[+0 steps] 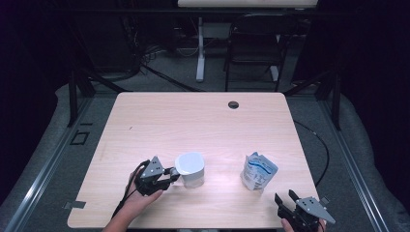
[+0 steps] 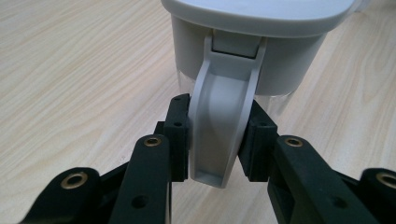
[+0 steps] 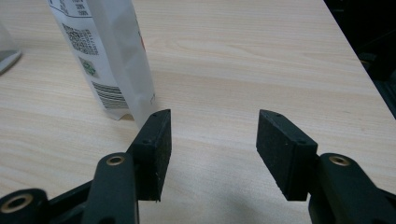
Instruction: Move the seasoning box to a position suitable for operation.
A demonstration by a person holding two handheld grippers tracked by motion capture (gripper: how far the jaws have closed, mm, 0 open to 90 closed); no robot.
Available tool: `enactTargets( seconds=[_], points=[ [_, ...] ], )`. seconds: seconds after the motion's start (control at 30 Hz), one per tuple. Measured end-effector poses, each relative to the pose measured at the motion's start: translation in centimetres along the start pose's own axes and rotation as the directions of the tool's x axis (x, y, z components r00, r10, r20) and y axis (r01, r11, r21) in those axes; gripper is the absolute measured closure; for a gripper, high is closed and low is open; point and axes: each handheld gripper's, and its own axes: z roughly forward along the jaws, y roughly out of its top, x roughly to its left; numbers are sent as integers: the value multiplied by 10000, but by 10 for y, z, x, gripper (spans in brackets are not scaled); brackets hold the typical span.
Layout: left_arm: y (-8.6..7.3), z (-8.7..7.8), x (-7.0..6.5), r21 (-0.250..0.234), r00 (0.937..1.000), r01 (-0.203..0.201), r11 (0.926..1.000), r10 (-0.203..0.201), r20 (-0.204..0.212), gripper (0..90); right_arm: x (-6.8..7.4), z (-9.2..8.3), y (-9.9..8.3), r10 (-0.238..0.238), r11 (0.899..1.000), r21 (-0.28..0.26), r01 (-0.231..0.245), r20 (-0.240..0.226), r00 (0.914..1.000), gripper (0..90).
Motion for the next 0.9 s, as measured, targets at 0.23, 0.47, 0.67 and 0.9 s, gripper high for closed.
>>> enactTargets(
  seconds=[0.23, 0.47, 0.67, 0.9],
  points=[
    [-5, -4, -3, -23, 10000, 25, 10000, -25, 29, 686, 4, 1, 1, -128, 9999, -32, 127, -127, 9998, 452],
    [-9, -7, -6, -92, 10000, -1, 10000, 1, 11, 686, 9, 4, -2, -202, 9997, 116, 205, -235, 9995, 452],
    [-12, -12, -8, -71, 10000, -21, 10000, 22, 55, 686, 13, 4, -2, -261, 9996, 73, 263, -328, 9991, 452],
    [-16, -17, -9, -114, 9998, -3, 9999, 5, 190, 686, 15, 3, 0, -272, 9996, 26, 273, -384, 9989, 452]
  ],
)
